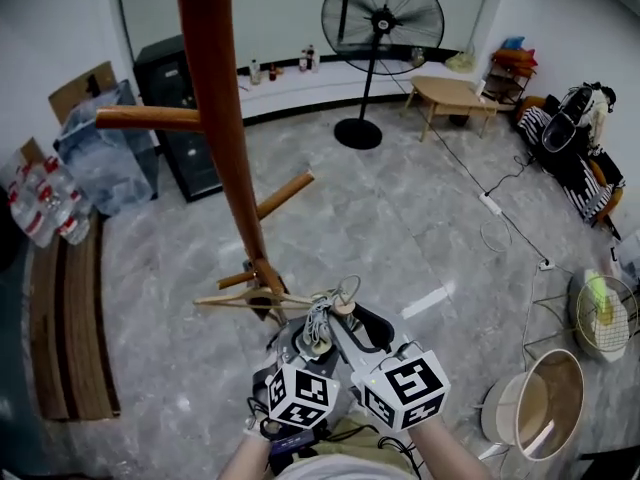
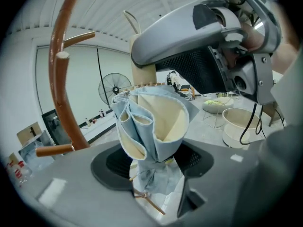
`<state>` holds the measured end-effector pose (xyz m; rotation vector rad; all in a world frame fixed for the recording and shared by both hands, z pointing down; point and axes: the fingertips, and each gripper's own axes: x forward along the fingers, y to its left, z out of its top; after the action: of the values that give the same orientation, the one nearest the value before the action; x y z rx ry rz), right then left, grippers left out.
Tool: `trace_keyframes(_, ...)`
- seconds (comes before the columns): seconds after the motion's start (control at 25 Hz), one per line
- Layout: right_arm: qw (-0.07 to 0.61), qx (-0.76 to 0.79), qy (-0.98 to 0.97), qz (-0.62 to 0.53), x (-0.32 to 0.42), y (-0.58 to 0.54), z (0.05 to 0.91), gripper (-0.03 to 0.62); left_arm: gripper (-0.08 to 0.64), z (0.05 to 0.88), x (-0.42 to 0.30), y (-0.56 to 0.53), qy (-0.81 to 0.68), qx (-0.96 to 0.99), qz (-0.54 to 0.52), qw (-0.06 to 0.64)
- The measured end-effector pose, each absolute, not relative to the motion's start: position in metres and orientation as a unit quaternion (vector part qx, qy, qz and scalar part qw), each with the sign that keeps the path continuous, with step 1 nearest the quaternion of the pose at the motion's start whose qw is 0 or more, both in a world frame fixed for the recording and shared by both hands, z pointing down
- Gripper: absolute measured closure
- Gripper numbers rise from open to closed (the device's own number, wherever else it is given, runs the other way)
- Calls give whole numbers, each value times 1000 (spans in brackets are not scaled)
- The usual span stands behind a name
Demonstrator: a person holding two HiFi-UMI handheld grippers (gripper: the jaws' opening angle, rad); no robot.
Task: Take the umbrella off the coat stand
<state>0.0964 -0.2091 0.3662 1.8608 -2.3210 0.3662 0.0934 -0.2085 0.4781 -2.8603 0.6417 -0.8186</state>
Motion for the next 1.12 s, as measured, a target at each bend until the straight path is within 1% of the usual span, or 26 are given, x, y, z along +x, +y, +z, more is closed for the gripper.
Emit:
trace_keyframes(0.64, 51, 745, -654, 117, 217, -121, 352, 468, 283, 464, 217, -126, 56, -960, -248, 116)
trace_keyframes(0.88, 43, 779, -614, 122, 248, -88, 352, 468, 284, 464, 248, -93, 5, -961, -244, 129)
trace_keyframes(1.12, 35, 801, -583, 128, 265, -66, 356, 468, 284, 468, 265, -71, -33, -958, -244, 145)
